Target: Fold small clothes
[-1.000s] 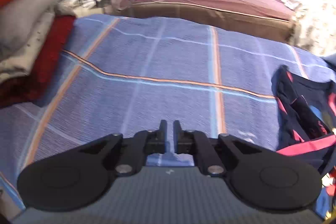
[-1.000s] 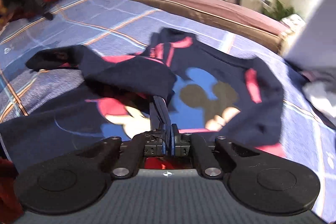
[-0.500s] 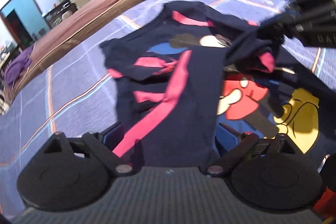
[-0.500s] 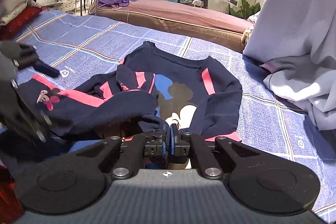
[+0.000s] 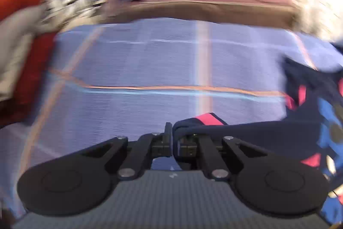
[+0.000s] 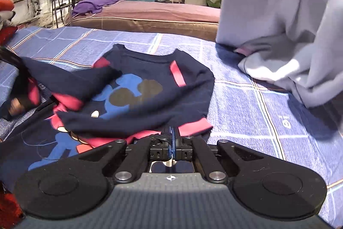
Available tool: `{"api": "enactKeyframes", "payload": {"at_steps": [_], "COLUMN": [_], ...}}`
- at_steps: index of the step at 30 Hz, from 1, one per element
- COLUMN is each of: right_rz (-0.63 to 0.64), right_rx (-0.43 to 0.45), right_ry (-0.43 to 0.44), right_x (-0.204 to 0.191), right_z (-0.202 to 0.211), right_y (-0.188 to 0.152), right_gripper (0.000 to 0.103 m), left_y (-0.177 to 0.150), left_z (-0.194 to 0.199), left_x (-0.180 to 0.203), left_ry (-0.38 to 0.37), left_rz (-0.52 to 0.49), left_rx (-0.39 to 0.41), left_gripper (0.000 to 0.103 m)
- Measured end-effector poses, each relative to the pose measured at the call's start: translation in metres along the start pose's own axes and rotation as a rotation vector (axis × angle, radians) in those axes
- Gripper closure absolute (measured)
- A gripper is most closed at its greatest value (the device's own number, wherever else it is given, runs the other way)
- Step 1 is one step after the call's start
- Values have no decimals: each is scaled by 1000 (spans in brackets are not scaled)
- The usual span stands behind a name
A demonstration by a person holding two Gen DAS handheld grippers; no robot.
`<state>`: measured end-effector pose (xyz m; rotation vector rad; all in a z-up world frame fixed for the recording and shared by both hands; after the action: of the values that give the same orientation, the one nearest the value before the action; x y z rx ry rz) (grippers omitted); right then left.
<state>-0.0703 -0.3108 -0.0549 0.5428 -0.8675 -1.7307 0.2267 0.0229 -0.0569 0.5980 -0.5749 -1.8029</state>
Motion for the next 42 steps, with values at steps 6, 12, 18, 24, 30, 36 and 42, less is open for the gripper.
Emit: {"api": "enactKeyframes", "payload": {"at_steps": [6, 12, 18, 24, 30, 36, 42], "right_rz": [66, 208, 410, 283, 167, 246, -74], "right_rx": [50, 66, 39, -49, -29, -160, -40], "right_ry": [156, 418, 414, 418, 752, 714, 457], "right_x": [-58, -163, -239, -226, -214, -177, -95], "right_z": [-15, -47, -102, -105, -6, 28, 32], "right_y": [11, 29, 34, 36, 32, -21, -17], "right_gripper": [49, 1, 10, 83, 83, 20, 8], "left_y": [9, -14, -34, -60, -74, -79, -93], "left_z": [-3, -2, 20, 34, 42, 57, 81], "left_x": [-82, -112, -98, -87, -70, -23, 39], "left_ry": [132, 218, 233, 154, 71, -111, -250], "left_rz": [75, 120, 44, 37, 39, 4, -181], "left_rx": [-3, -60, -38, -75, -96, -86, -40], "left_gripper": [97, 51, 14, 10, 10, 3, 8]}}
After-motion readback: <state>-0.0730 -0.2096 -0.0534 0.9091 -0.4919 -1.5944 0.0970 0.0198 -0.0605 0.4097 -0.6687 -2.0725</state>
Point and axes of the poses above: each gripper's, at about its wrist camera, not at the fingertips, and z roughly against the way its jaws point, x to its right, y to its top, the point moved 8 cm from there along -z, roughly the way its jaws point, and after that the axes turned 2 degrees about -z, right-handed, at the moved point
